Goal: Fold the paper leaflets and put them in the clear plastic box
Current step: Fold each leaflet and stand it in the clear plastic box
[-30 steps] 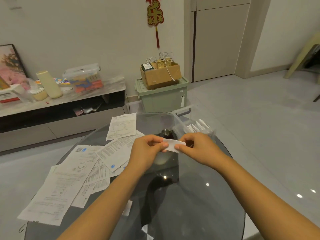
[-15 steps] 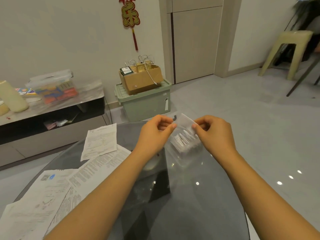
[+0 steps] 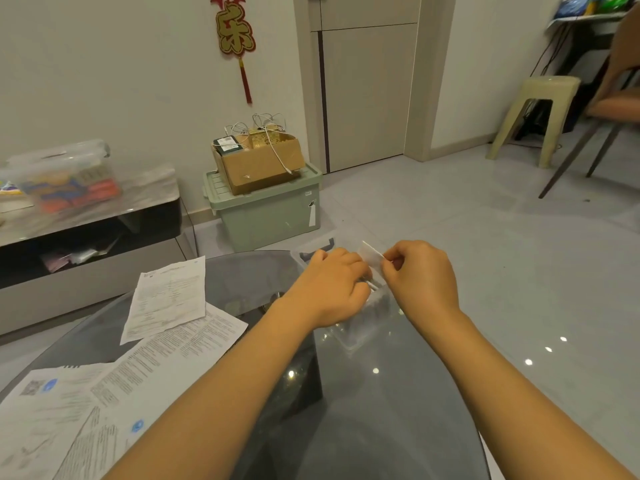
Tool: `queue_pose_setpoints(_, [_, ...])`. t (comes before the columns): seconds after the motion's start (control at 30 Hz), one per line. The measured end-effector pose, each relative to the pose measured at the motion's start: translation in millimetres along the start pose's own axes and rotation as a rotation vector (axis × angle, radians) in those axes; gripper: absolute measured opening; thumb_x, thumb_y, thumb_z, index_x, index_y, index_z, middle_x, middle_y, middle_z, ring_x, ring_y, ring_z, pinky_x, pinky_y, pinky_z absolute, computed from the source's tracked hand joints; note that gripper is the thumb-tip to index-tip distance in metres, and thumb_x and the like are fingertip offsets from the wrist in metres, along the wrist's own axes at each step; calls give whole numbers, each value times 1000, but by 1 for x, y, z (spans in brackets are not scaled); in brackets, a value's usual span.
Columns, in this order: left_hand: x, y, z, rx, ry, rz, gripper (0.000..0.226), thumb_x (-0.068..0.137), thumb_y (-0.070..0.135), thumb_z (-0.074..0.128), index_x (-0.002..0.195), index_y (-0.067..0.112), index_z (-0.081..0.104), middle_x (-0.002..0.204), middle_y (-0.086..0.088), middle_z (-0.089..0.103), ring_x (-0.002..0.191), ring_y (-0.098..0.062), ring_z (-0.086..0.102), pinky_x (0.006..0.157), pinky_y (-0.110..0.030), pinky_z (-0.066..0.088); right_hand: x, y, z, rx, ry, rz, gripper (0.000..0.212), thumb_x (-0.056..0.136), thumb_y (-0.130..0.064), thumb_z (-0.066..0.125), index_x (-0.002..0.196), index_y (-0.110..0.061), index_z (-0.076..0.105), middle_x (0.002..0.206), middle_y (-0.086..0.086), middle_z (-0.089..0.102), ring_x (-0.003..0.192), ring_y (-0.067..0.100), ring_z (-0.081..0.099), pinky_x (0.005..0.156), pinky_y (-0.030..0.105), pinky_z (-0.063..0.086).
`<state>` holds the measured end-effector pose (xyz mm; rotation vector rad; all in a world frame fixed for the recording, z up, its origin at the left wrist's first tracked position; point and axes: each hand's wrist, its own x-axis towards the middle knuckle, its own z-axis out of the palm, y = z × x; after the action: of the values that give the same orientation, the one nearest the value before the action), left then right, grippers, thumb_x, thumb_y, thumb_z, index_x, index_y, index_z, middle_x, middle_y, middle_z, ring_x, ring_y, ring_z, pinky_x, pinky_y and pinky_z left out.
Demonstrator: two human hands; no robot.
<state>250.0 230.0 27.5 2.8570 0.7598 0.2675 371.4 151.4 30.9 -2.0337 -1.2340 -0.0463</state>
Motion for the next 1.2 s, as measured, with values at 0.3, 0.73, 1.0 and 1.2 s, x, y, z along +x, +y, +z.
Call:
queue_pose_setpoints(0.3, [-11, -6, 4, -27, 51, 2, 59, 78, 36, 16, 110, 18, 63, 112, 4, 54, 102, -9, 37, 96, -30, 25, -2, -13, -1, -239, -78, -32, 14, 87, -7, 52, 88, -6, 65, 91, 9, 61, 73, 20, 46, 60, 25, 32])
queue_pose_setpoints(0.73, [-7, -3, 1, 35, -53, -17, 67, 78, 33, 15, 137, 28, 45, 145, 10, 43, 124, -13, 40, 96, -31, 24, 16, -15, 3, -312, -324, 84, 17, 83, -10, 57, 67, -6, 55, 74, 9, 49, 72, 27, 45, 47, 22, 25])
queue_pose_setpoints(1.0, [2, 5, -7, 78, -179, -58, 45, 97, 29, 21, 136, 34, 44, 142, 2, 38, 124, -18, 34, 100, -36, 25, 0, 3, -12, 76, -159, 98, 21, 89, -6, 51, 94, -7, 71, 78, 1, 61, 69, 15, 54, 53, 15, 37])
queue_pose_setpoints(1.2, [-11, 10, -13, -33, -47, -92, 47, 97, 22, 30, 144, 27, 34, 150, 4, 33, 135, -17, 26, 109, -37, 19, -4, 5, -14, 100, -129, 35, 22, 89, -10, 51, 100, -12, 69, 94, 5, 66, 77, 18, 58, 70, 28, 47])
